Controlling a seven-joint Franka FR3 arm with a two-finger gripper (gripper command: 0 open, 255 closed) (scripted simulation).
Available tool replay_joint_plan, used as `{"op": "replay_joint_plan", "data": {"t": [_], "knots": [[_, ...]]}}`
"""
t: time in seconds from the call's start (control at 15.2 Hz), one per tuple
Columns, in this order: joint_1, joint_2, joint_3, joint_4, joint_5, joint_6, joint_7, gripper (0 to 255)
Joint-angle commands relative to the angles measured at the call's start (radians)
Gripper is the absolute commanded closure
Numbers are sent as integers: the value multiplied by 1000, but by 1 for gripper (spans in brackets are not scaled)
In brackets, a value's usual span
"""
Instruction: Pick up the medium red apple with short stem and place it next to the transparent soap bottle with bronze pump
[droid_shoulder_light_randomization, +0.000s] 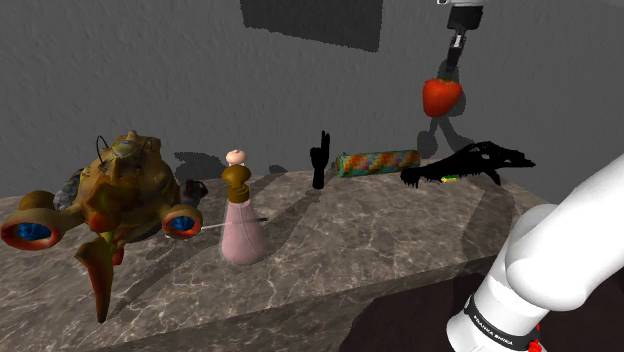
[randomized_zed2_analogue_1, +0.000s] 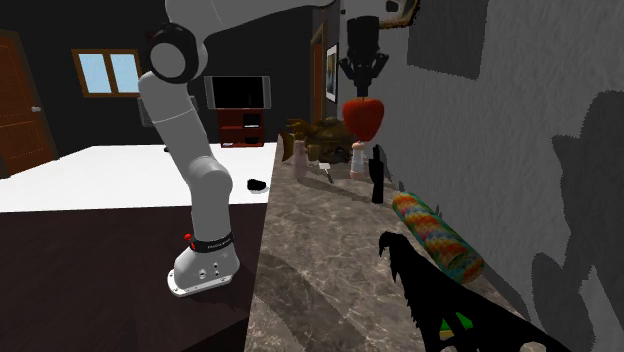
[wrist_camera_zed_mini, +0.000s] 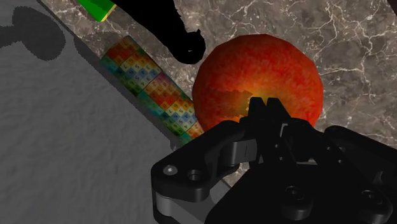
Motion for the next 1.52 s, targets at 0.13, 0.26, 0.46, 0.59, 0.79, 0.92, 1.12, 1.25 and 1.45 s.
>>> {"op": "replay_joint_plan", "data": {"t": [0.13,0.26,0.46,0.59,0.79,0.92,1.12,1.25,1.45], "knots": [[2,39,-8,95,13,-58,-19,255],[10,35,12,97,15,-68,8,255],[35,17,71,74,19,-75,94,255],[50,12,109,65,26,-80,148,255],[73,13,162,61,40,-86,228,255],[89,20,196,64,51,-91,279,255],[114,39,243,79,68,-97,354,255],[131,57,273,96,79,-102,403,255],[157,93,317,131,96,-110,474,255]]}}
